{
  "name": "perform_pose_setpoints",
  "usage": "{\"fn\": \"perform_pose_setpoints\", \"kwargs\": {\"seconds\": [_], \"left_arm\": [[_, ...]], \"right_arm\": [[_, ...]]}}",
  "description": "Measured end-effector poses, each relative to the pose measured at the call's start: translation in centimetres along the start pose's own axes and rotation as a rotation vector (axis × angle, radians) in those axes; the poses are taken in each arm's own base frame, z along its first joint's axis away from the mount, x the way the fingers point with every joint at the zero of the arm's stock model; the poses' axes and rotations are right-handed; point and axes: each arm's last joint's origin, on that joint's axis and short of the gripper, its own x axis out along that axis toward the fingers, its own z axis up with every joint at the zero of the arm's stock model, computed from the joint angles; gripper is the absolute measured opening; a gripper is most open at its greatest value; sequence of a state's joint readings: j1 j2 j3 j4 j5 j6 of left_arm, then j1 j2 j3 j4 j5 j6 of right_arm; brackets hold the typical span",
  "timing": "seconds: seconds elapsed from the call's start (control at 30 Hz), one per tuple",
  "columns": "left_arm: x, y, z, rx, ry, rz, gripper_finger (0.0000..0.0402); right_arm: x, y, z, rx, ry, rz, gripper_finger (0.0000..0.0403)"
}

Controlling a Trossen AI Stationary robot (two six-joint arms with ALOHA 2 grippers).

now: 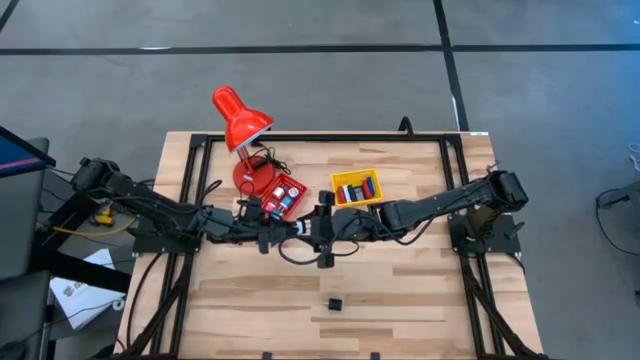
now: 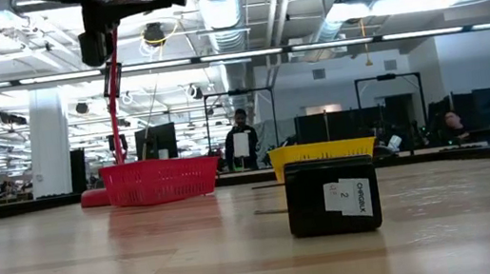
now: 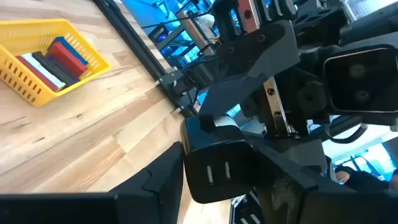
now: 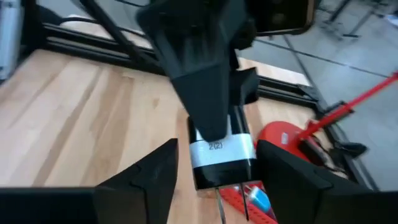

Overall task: Pick & Place Office items
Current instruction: Put the top black charger adapter into the red bin

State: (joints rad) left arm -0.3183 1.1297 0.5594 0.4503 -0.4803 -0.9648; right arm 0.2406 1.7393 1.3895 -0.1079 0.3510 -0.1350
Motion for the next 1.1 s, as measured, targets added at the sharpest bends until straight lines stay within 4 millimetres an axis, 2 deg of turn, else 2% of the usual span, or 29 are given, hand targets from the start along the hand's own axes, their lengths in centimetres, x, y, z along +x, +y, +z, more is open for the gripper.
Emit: {"fn": "perform_pose_setpoints", "kwargs": {"seconds": [0.13,0.33,0.57,0.7,0.9,1.1], "left_arm": [[0.0,0.0,-0.1,0.002,0.010,-0.004,0.0151],[0.0,0.2,-0.2,0.015,0.017,0.022,0.0160],[0.0,0.3,-0.1,0.036,0.009,0.030,0.0149],[0.1,0.7,-0.1,0.057,0.010,0.067,0.0157],[0.4,2.7,0.5,0.145,-0.029,0.263,0.0148],[0.7,5.9,2.1,0.202,-0.063,0.505,0.0152]], "right_arm": [[0.0,0.2,0.0,-0.003,-0.010,0.088,0.0227],[-0.3,0.5,0.0,-0.012,0.004,0.072,0.0276],[-3.4,0.4,1.2,-0.017,-0.024,0.026,0.0301],[-5.1,-0.2,-0.1,0.007,0.056,0.012,0.0302],[-7.7,-1.7,-2.7,0.135,0.091,0.042,0.0302],[-9.0,-3.1,-3.1,0.256,0.008,0.006,0.0302]]}}
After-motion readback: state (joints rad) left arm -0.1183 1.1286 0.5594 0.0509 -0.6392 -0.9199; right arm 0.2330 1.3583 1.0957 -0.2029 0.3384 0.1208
